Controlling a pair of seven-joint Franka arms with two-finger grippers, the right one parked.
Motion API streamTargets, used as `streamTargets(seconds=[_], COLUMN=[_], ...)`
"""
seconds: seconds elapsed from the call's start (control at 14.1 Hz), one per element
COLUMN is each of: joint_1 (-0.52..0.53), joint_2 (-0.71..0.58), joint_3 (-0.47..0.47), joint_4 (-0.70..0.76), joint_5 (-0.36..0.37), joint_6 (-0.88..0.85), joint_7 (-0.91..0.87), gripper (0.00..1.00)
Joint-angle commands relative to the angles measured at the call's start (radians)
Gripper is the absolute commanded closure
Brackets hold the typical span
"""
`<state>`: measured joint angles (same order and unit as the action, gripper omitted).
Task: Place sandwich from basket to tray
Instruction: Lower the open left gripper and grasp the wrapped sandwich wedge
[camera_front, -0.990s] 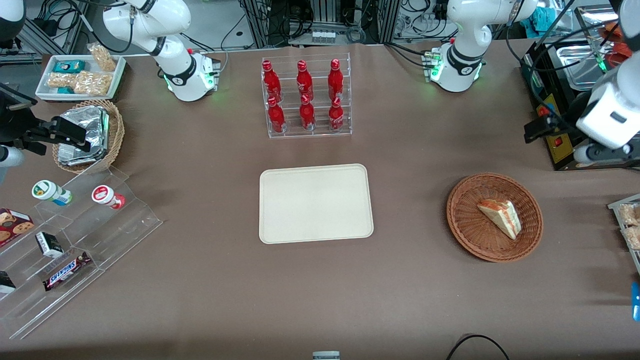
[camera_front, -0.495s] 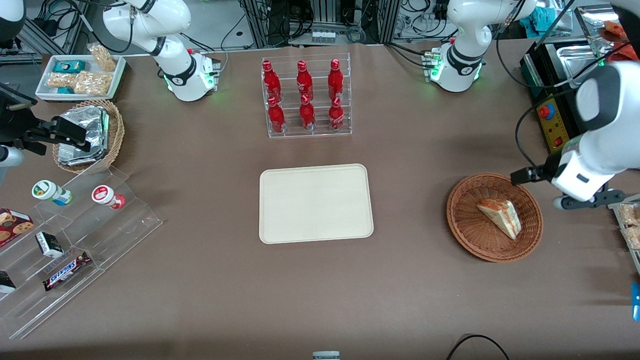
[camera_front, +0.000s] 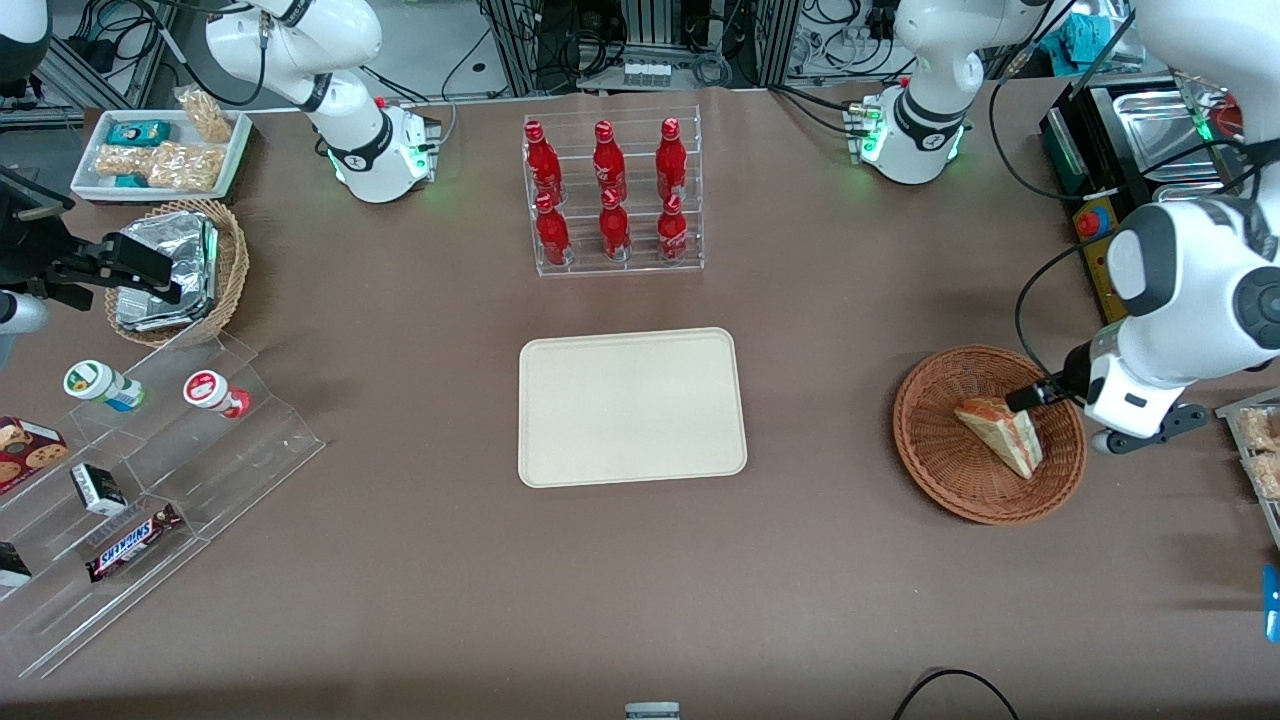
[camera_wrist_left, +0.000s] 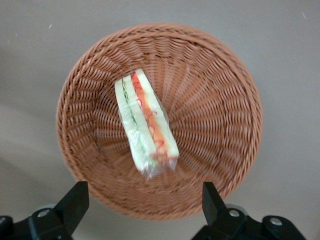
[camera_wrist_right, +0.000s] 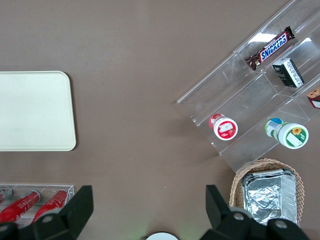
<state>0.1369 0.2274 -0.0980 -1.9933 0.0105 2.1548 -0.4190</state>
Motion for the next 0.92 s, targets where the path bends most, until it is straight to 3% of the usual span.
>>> streamTargets(seconds=[0.0, 0.28, 0.42, 0.49, 0.71, 0.85], joint_1=[0.01, 0.043, 0.043, 0.043, 0.036, 0.03], joint_2=[0.001, 0.07, 0.095, 0.099, 0.09, 0.073], joint_3=[-0.009, -0.009, -0.009, -0.009, -0.011, -0.017], joint_4=[-0.108, -0.144, -0.136, -0.133, -0.111, -0.066], joint_5=[-0.007, -0.007, -0.009, -0.009, -0.006, -0.001], joint_6=[0.179, 0.281, 0.286, 0.286, 0.246, 0.142], joint_7=[-0.133, -0.158, -0.167, -0.167, -0.17, -0.164], gripper=[0.0, 0.02, 0.64, 0.87, 1.0, 1.0])
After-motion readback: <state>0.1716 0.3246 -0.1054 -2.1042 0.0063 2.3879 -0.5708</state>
